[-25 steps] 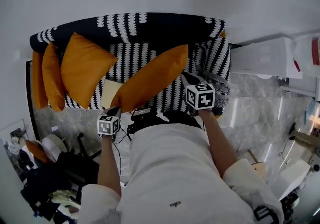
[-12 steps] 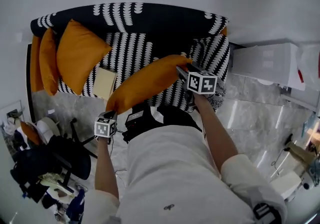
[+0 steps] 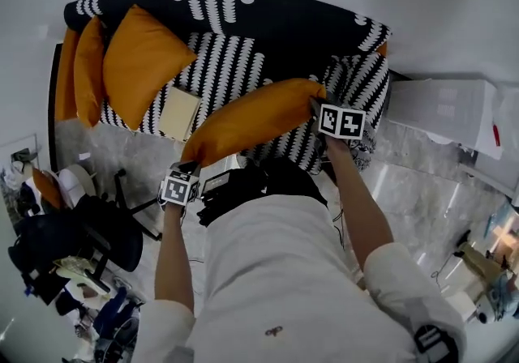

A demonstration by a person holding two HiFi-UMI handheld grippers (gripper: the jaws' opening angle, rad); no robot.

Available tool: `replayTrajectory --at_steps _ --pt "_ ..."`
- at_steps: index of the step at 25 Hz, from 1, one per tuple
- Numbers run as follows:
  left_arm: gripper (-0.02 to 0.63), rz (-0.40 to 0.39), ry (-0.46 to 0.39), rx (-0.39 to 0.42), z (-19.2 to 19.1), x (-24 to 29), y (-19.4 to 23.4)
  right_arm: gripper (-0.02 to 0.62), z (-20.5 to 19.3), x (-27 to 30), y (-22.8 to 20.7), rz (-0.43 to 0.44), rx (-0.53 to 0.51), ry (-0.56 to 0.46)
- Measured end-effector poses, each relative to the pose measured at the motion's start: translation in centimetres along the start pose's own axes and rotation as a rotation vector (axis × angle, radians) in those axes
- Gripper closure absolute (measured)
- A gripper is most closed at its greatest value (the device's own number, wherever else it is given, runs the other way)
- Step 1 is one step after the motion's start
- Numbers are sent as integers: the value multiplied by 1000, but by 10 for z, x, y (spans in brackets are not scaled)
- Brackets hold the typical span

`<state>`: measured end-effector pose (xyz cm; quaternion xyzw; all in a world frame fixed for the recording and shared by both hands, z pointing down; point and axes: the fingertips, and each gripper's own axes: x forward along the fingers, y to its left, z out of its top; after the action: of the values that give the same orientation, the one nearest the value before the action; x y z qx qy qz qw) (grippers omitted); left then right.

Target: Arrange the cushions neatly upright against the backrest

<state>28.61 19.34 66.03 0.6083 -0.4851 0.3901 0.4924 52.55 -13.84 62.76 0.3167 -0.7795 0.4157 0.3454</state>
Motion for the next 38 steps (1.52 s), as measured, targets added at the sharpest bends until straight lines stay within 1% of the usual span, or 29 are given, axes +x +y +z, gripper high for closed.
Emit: replayTrajectory --at_steps 5,7,9,10,13,16,20,26,29,33,35,38 --pt "575 -15 -100 -8 -2 -19 -2 571 -1 -24 11 -40 7 -36" --pt "582 -7 -163 -39 0 -31 2 572 0 -36 12 -59 7 -62" --pt "583 -27 -228 -70 2 -42 5 572 3 -45 13 -72 11 -92" --pt "583 -43 -244 -70 2 -44 4 574 3 -49 14 -70 24 -104" --pt "583 -96 -259 -38 -5 -38 -7 574 -1 -56 12 -90 34 -112" --pt "583 -121 -311 -36 2 -44 -11 574 4 -67 14 -118 17 -148" --pt "583 -170 -372 36 10 -60 -34 574 23 -97 17 -151 -40 -210" --pt "583 -283 -410 94 24 -70 -97 574 60 -132 8 -193 -121 -291" --pt "583 -326 -401 129 34 -71 -139 574 77 -143 -5 -199 -147 -311" --pt "584 -383 -373 187 52 -66 -198 574 99 -150 -32 -203 -197 -301" --pt "584 -410 -353 205 61 -60 -227 574 111 -148 -44 -187 -233 -292" --pt "583 -441 -315 243 74 -46 -270 574 130 -137 -58 -120 -290 -287"
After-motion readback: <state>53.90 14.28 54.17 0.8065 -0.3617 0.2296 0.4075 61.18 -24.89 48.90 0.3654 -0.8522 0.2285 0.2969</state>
